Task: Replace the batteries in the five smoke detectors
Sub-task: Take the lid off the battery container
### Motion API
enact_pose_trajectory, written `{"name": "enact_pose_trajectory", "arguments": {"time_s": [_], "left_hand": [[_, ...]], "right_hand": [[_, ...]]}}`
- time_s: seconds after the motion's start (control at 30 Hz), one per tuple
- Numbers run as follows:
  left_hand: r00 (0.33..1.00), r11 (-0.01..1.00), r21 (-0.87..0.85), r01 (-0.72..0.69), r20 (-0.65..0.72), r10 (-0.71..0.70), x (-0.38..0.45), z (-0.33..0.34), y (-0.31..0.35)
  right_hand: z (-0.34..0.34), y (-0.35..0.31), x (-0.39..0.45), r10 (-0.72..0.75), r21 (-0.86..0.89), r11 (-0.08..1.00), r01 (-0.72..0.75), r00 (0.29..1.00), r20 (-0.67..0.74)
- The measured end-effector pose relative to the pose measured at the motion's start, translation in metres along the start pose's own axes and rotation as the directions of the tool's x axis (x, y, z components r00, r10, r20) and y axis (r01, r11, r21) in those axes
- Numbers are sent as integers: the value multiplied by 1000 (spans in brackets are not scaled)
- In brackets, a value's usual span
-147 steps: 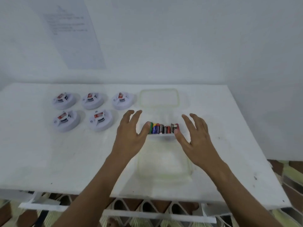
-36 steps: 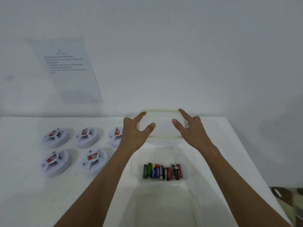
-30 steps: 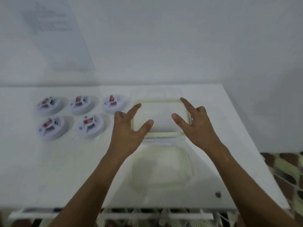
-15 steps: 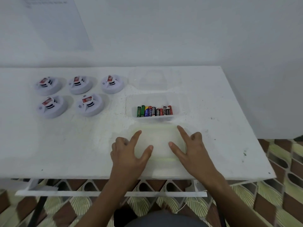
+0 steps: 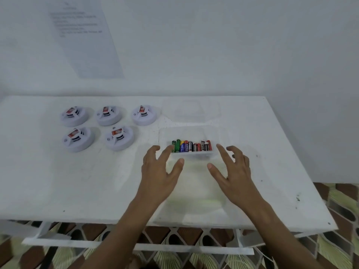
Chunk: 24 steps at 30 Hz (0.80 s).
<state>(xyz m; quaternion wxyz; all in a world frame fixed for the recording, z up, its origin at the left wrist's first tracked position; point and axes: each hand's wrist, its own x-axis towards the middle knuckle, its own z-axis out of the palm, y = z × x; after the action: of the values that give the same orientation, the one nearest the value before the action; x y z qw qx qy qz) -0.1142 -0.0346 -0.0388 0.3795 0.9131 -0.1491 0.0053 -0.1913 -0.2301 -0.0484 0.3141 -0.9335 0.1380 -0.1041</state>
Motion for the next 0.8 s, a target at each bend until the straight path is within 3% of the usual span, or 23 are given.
{"name": "enact_pose_trajectory", "arguments": {"time_s": [0.2, 0.43, 0.6, 0.8], "left_hand": [[999, 996, -83, -42, 25, 44, 89, -10, 17], [972, 997, 26, 75, 222, -79, 181, -9, 12], [939, 997, 55, 57, 338, -72, 187, -4, 5], [950, 995, 36, 98, 294, -104, 176, -4, 2]], "right_hand": [[-20, -24, 73, -62, 144, 988, 56, 998, 33], [-16, -14, 166, 48, 64, 996, -60, 982, 181], [-7, -2, 180, 107, -33, 994, -102, 948, 299], [-13, -4, 176, 81, 87, 991, -105, 965, 250]]}}
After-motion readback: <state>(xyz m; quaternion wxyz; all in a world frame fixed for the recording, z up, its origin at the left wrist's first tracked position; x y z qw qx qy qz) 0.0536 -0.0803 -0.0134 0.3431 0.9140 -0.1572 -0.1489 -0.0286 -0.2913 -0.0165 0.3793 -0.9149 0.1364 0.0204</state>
